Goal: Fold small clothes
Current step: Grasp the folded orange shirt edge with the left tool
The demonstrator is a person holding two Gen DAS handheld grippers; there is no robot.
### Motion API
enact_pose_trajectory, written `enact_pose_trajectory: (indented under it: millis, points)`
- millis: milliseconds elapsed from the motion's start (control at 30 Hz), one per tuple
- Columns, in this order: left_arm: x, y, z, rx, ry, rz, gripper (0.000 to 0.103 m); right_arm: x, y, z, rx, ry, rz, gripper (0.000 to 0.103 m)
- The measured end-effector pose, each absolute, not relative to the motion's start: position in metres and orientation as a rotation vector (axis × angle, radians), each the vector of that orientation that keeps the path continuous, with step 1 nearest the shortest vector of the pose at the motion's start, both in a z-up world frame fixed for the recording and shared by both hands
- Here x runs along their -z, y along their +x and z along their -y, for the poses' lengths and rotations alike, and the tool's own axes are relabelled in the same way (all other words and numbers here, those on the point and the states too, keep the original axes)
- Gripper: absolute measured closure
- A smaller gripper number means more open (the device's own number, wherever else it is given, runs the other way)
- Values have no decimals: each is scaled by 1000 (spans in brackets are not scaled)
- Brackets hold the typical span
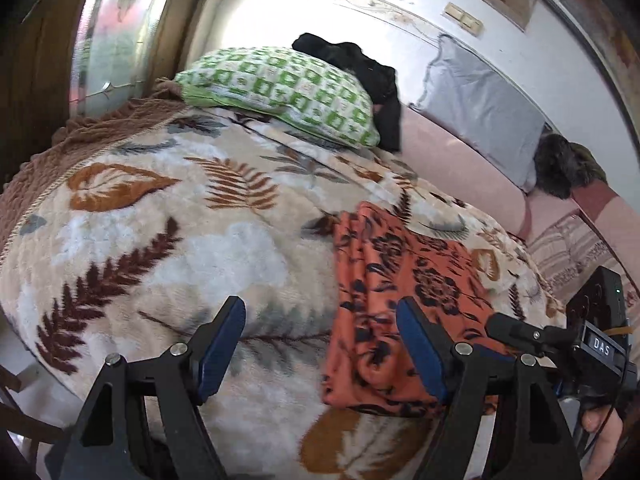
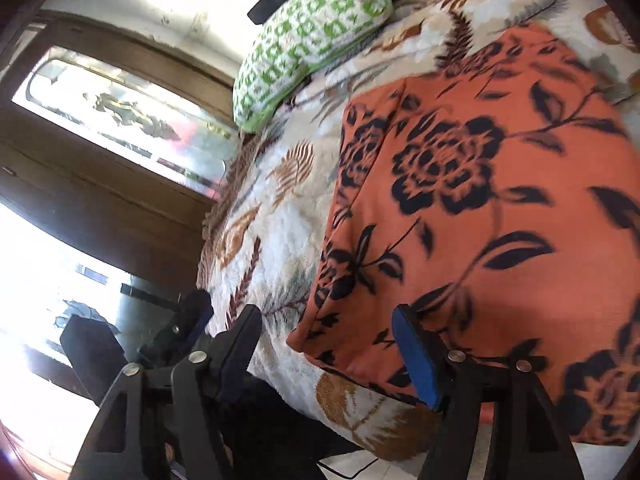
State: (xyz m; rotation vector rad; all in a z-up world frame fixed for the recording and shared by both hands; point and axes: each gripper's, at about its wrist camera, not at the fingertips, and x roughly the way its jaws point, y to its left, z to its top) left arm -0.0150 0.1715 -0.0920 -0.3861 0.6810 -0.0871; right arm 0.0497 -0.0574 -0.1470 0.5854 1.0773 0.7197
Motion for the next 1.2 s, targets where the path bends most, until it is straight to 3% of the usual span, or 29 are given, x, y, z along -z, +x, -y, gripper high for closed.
enact_pose_trajectory:
  millis: [167, 200, 233, 267, 433, 567, 667, 767, 833, 867, 967, 1100, 1133, 1167, 1200]
  points:
    - [101, 14, -114, 183, -325, -821, 25, 143, 42, 119, -636, 668, -1021, 23]
    - [115, 23, -109, 176, -320, -884, 43, 145, 41, 128, -621, 675, -1019, 23]
    - [132, 31, -108, 155, -329, -966, 91, 149, 40, 135, -617, 685, -1019, 23]
    - [146, 35, -111, 128, -347, -1029, 95, 152, 40, 142, -620, 700, -1022, 23]
    - [116, 8, -121, 75, -361, -901, 96, 167, 40, 161, -640, 781, -1023, 23]
    - [162, 19, -125, 27, -403, -1062, 94, 172, 46, 166, -643, 790, -1017, 23]
    - [140, 13, -122, 5, -382, -994, 90, 171, 49, 176, -648, 848, -1024, 23]
    - [102, 11, -111, -9, -268, -894, 75, 157, 52, 199, -596, 862, -950, 13]
    - [78, 15, -103, 17, -237, -823, 51, 157, 57, 216, -569, 892, -942, 12]
    - [69, 21, -98, 53, -228, -801, 48, 162, 63, 221, -552, 900, -971, 12]
    - [62, 52, -73, 140, -130, -773, 45, 182, 81, 222, -564, 912, -1101, 12]
    - [115, 97, -62, 69, -21, -952, 46, 206, 90, 195, -654, 922, -1228, 13]
    - [136, 102, -66, 44, -16, -1024, 48, 213, 91, 185, -652, 901, -1271, 17]
    - [144, 104, -73, 47, -46, -1017, 48, 217, 91, 176, -655, 873, -1300, 63]
    - [143, 100, -77, 53, -59, -985, 47, 213, 89, 167, -652, 808, -1318, 74]
